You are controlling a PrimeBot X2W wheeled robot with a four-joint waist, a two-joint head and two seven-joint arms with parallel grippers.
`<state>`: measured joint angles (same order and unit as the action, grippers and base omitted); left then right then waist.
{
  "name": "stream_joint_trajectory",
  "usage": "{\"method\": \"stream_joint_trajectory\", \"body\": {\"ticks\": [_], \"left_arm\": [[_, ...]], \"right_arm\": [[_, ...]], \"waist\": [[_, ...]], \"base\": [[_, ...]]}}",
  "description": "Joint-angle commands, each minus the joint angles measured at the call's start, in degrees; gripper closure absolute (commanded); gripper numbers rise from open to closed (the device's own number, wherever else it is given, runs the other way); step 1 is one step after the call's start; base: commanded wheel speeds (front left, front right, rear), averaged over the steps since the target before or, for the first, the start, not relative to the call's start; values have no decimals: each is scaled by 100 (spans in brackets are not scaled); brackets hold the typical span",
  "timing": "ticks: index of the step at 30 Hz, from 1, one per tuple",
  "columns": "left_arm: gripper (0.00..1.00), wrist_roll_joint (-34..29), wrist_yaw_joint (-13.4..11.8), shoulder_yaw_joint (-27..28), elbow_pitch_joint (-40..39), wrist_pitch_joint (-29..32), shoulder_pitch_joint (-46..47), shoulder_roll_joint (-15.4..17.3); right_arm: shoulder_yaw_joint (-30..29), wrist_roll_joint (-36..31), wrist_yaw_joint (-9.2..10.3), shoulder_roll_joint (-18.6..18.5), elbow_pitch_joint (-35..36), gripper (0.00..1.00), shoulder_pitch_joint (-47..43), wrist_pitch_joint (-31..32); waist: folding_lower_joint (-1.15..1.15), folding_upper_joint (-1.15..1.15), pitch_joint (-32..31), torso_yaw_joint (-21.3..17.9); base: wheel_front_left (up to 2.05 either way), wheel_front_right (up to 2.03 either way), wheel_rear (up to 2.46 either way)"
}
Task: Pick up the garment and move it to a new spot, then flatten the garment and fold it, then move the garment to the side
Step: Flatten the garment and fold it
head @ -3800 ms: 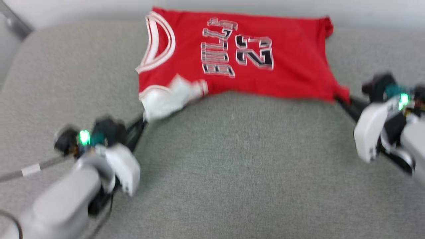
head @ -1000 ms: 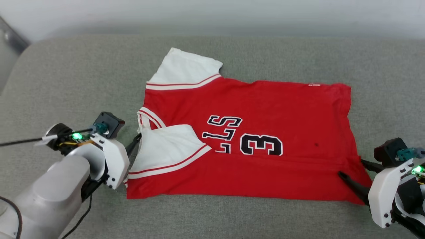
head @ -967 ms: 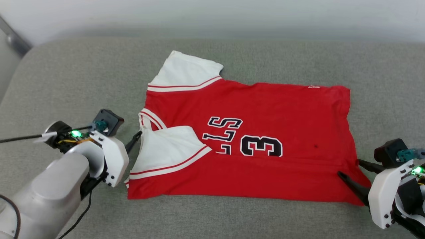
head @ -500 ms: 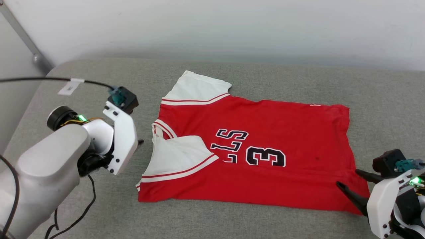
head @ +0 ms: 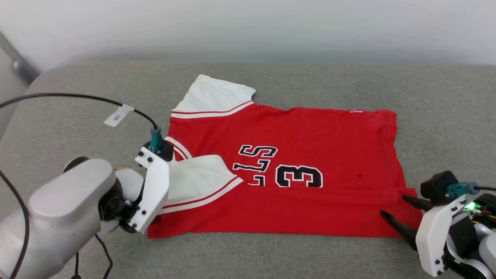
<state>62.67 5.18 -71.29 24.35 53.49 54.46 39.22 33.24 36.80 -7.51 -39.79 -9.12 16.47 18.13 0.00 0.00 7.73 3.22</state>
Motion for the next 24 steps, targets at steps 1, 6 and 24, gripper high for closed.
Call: {"method": "stream_joint_trajectory", "body": {"ticks": [1,6,24], "left_arm": [[0,-27,-31,-14,33,44,-125,13],[0,29,-96,-34,183,-95,-393,6],[100,-187,193,-138,288,-418,-498,-79]], "right_arm": [[24,-19,4,38,14,0,86,7],[111,-29,4,87,-14,0,190,20],[685,344,4,-849,511,0,1067,1141]], "waist": [[0,0,78,-77],[0,0,254,-220],[0,0,30,-156]], "base": [[0,0,0],[0,0,0],[0,0,0]]}}
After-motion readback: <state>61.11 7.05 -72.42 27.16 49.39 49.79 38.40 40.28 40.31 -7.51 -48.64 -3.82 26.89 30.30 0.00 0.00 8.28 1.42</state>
